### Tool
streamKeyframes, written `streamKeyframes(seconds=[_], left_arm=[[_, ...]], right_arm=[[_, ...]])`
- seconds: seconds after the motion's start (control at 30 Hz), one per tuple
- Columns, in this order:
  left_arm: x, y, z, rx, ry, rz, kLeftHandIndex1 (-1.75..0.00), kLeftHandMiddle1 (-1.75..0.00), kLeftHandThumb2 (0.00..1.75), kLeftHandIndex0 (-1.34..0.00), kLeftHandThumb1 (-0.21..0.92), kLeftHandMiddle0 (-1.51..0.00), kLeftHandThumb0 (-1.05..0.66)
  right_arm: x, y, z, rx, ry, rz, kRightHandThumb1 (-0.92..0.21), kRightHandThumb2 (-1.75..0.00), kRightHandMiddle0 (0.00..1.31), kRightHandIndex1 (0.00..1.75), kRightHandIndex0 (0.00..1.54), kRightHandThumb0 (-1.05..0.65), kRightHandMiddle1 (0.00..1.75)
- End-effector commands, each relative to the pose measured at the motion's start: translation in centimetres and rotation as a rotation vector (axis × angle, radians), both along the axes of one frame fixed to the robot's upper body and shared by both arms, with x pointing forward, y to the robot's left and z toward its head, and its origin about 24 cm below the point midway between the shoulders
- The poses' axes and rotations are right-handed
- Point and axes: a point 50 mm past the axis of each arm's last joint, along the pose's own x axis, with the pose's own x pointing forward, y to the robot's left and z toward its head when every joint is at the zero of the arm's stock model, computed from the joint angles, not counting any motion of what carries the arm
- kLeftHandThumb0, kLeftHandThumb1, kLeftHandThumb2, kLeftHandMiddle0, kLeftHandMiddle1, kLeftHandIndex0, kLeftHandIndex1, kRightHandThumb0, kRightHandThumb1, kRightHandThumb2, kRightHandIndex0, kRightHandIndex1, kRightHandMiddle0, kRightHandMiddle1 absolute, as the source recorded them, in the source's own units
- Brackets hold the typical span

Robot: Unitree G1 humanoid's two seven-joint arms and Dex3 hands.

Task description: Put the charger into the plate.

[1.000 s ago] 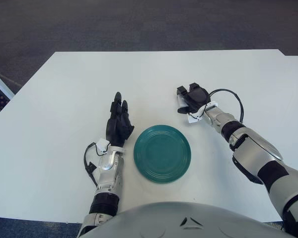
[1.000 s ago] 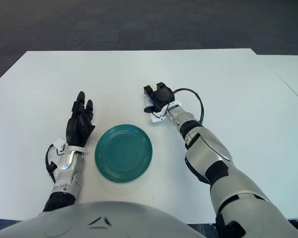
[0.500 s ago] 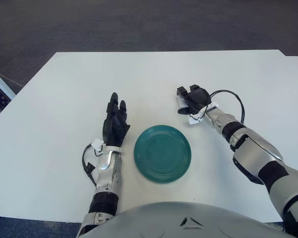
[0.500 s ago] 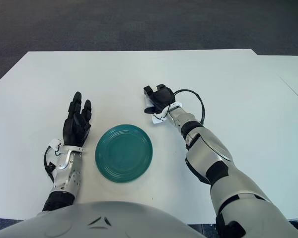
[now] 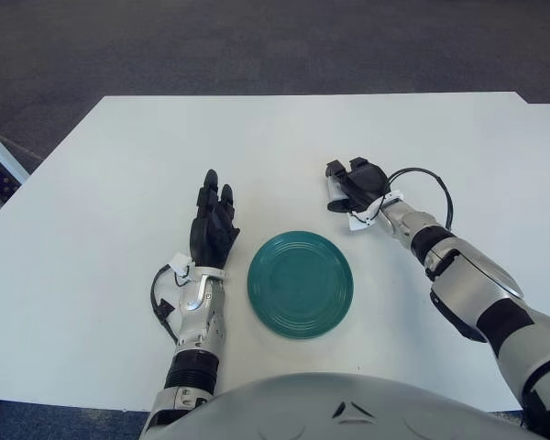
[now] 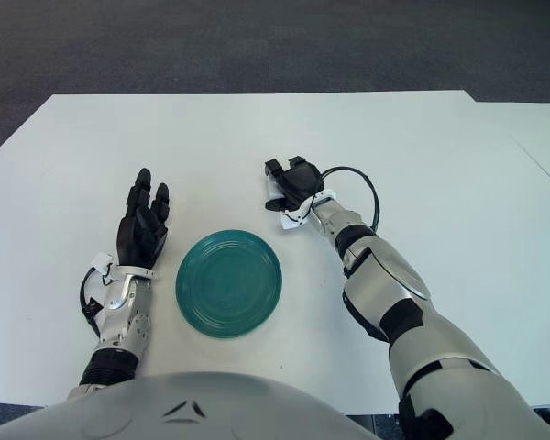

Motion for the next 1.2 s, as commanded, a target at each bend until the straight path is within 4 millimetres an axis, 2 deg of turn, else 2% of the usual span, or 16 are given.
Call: streamKeyframes(seconds=[0.0,0.27,0.37,0.47,0.53,0.67,0.8,1.17], left_arm=[[-2.2,-1.0,-3.2,-0.073,0.137,0.018,-0.04,0.00,0.75,-0.06,0.92,0.00,-1.05],[-2.4,-0.9,-3.3,-0.057,0.141,0.022,-0.03,0.00,0.75,-0.03,0.92,0.00,-1.05],[-2.4,-0.9,-3.3,-0.068,0.138,0.030,-0.04,0.00,0.75,-0.04,0.92,0.00,-1.05],[-2.2,-1.0,-3.3,-0.088,0.125,0.034,-0.09,0.00,0.75,-0.12,0.92,0.00,-1.05],[-2.2,-1.0,-3.3,-0.097,0.119,0.021,-0.10,0.00,0.75,-0.13,0.92,0.00,-1.05],[-2.5,-1.1,-3.3,-0.059,0.129,-0.001,-0.06,0.00,0.75,-0.05,0.92,0.00,-1.05],[-2.7,-1.1,-3.2,-0.024,0.141,-0.006,-0.05,0.00,0.76,-0.02,0.92,0.00,-1.05],[-2.8,-1.3,-2.6,0.008,0.157,-0.001,-0.01,0.00,0.81,0.00,0.92,0.00,-1.05]], right_arm=[[0.0,-0.4,-0.2,0.031,0.038,-0.028,-0.92,-0.70,0.71,1.75,0.87,-0.46,1.75],[2.8,0.8,6.3,0.237,-0.100,0.029,-0.92,-0.72,0.72,1.75,0.93,-0.52,1.75],[3.1,1.0,8.0,0.259,-0.132,0.066,-0.92,-0.71,0.73,1.75,0.93,-0.51,1.75],[3.1,1.2,9.7,0.275,-0.158,0.120,-0.92,-0.70,0.75,1.75,0.92,-0.50,1.75],[2.7,1.5,10.2,0.281,-0.161,0.153,-0.92,-0.69,0.76,1.75,0.91,-0.49,1.75],[1.1,2.4,11.7,0.262,-0.153,0.262,-0.92,-0.68,0.78,1.75,0.92,-0.49,1.75],[-0.2,3.0,12.4,0.210,-0.141,0.348,-0.92,-0.69,0.78,1.75,0.92,-0.48,1.75],[-3.7,4.7,12.9,0.095,-0.121,0.558,-0.92,-0.71,0.74,1.75,0.98,-0.49,1.75]])
